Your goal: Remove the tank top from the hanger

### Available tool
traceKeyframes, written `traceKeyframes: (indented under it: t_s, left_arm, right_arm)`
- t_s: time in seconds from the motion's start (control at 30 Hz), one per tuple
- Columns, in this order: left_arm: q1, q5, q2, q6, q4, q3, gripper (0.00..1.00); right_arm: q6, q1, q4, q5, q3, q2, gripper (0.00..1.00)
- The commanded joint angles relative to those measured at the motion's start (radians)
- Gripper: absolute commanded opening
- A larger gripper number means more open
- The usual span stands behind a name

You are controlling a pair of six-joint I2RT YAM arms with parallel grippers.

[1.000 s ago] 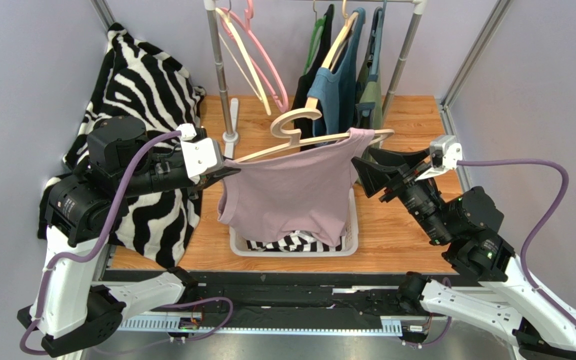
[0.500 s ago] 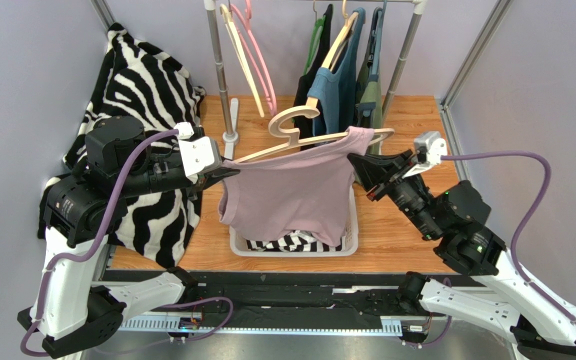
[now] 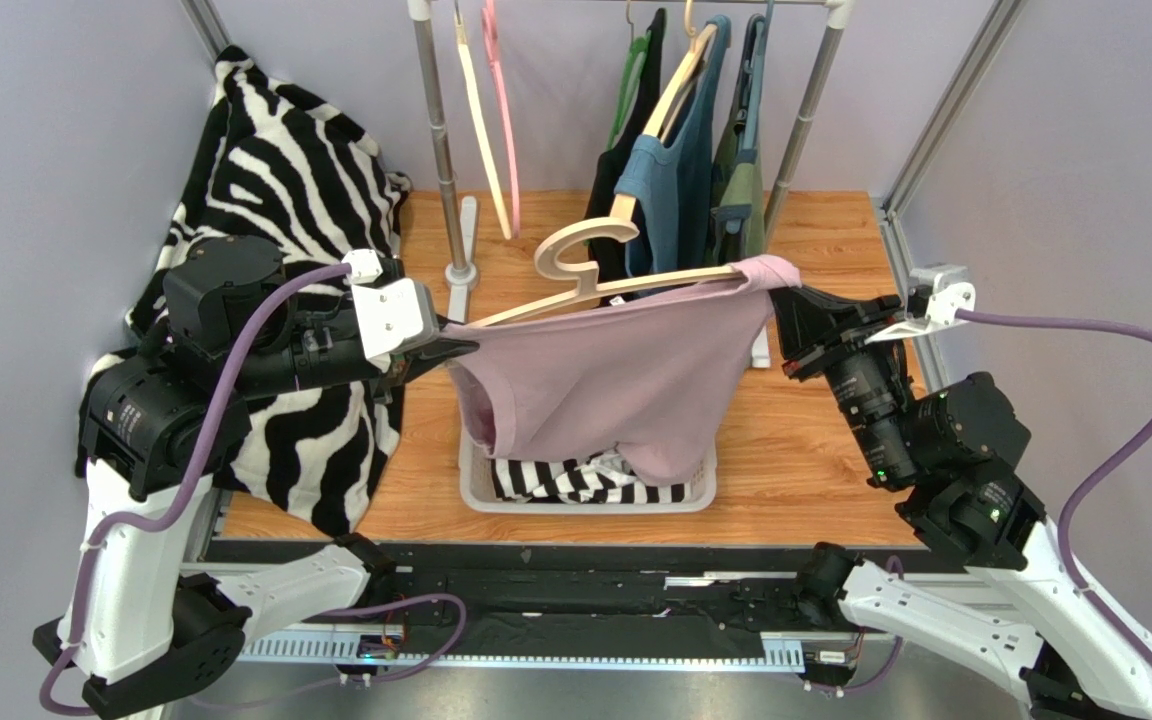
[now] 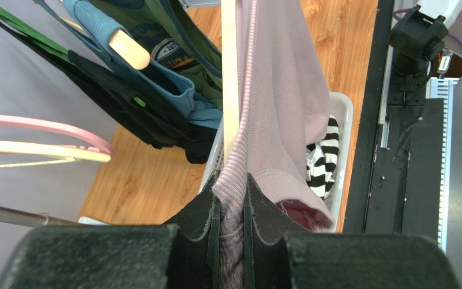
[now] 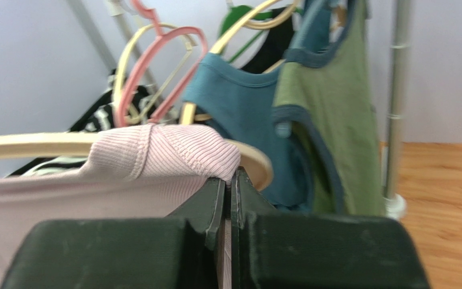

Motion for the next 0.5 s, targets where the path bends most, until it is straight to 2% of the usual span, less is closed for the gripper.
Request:
traceKeyframes:
  t_s: [0.0,0.1,0.23,0.33,0.47]
  left_arm:
    - [0.01,0.026,-0.036,0.002,0.037,0.008,0.0]
    - [0.012,0.037,-0.04,0.005,0.03,0.009,0.0]
    - [0.015,0.049,-0.045,0.002,0.025,0.018,0.0]
    - [0.018,0.061,-0.048,-0.006,0.023,0.026,0.0]
    - [0.024,0.071,-0.051,-0.015,0.023,0.041,0.0]
  right_arm:
    - [0.039,-0.094,-0.041,0.209,0.048,-0.007,0.0]
    - [0.073,-0.192,-0.089,0.189,0.062,0.001,0.0]
    - [0.132,-0.302,-0.166,0.068,0.073,0.039,0.0]
    - [0.161,-0.329,-0.186,-0.021,0.039,0.058,0.0]
    - [0.201,-0.365,-0.196,-0.049,-0.022,0.061,0.0]
